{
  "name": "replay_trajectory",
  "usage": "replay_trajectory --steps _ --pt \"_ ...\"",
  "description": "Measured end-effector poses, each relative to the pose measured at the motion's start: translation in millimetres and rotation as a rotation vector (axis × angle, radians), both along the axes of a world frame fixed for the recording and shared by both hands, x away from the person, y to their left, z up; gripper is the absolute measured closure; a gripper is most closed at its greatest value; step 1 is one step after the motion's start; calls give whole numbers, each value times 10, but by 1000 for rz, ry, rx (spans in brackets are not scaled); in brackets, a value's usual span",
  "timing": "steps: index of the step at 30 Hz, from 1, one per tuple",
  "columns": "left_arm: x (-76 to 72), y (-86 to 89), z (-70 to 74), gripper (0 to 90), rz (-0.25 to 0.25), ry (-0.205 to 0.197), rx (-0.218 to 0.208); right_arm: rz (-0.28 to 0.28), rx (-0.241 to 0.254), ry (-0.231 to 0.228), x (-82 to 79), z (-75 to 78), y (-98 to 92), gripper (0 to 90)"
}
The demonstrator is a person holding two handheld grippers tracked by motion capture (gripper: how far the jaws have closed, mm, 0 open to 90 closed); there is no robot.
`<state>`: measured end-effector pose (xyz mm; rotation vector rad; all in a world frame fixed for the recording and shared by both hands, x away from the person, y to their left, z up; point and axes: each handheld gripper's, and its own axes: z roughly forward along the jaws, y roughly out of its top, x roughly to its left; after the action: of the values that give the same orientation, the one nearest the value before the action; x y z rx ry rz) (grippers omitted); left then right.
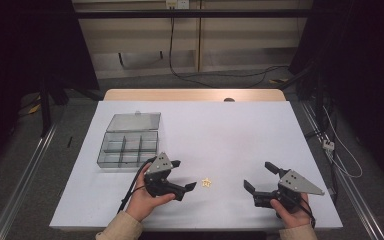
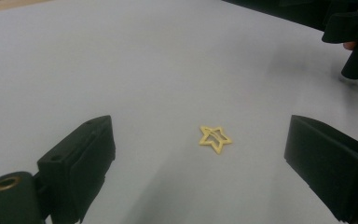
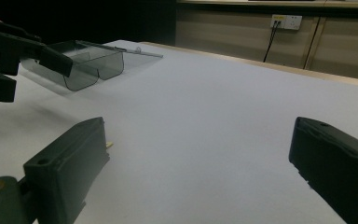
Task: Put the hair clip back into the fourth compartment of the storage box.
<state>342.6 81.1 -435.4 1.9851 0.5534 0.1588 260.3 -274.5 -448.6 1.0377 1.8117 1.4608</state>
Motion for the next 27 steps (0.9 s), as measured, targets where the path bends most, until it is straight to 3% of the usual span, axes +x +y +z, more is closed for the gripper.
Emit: replay_trajectory --steps 16,27 --pt "81 -321 -138 273 -63 53 78 0 2 -2 2 1 -10 40" --pt "132 -481 -196 429 -115 67 130 1 3 -1 3 1 -15 40"
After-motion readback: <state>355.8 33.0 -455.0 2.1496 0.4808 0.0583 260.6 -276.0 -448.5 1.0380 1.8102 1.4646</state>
